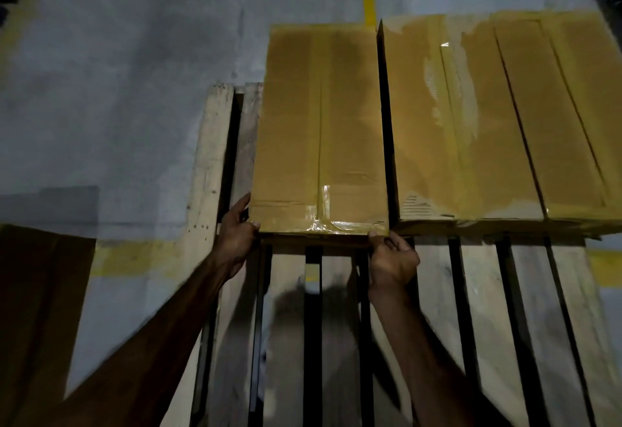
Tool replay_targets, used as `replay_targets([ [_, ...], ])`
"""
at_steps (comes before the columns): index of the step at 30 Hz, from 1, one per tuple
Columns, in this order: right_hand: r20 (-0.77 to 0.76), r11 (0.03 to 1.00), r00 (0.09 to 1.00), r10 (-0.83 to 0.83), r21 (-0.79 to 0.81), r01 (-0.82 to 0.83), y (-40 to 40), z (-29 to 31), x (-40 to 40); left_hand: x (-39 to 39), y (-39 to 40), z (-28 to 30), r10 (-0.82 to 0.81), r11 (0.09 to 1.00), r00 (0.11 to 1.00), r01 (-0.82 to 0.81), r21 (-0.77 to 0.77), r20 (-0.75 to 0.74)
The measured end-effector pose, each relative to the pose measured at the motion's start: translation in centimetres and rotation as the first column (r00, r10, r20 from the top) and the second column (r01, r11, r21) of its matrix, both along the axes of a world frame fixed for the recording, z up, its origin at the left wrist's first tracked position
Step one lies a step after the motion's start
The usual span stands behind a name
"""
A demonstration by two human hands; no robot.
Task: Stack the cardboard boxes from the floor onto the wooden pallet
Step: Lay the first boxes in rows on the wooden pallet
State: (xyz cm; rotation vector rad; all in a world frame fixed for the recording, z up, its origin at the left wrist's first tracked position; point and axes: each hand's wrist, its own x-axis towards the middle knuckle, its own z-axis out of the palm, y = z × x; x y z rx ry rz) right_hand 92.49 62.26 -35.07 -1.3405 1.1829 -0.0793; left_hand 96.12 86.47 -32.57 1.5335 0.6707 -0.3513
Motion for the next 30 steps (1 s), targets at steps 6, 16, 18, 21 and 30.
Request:
replay_targets([
  [6, 0.052, 0.993, 0.993, -0.101, 0.059, 0.098, -0.2, -0.4, 0.3, 0.8, 0.2, -0.6, -0.008, 1.000, 1.000, 0.008, -0.002, 0.007],
  [16, 0.070, 0.988, 0.987, -0.142, 0.065, 0.137, -0.9, -0.2, 1.1, 1.4, -0.2, -1.5, -0.011, 1.000, 1.000, 0.011, 0.002, 0.007],
  [18, 0.076, 0.989, 0.987, -0.141, 0.057, 0.137, -1.0, -0.2, 1.2, 1.5, -0.3, -1.5, -0.012, 1.000, 1.000, 0.012, -0.004, 0.011],
  [21, 0.071, 0.990, 0.988, -0.140, 0.040, 0.137, -1.0, -0.2, 1.4, 1.7, -0.5, -1.4, -0.001, 1.000, 1.000, 0.001, -0.025, 0.003],
  [30, 0.032, 0.986, 0.986, -0.165, 0.022, 0.164, -1.2, 0.0, 2.2, 2.1, -0.9, -1.2, -0.007, 1.000, 1.000, 0.007, -0.024, -0.005],
])
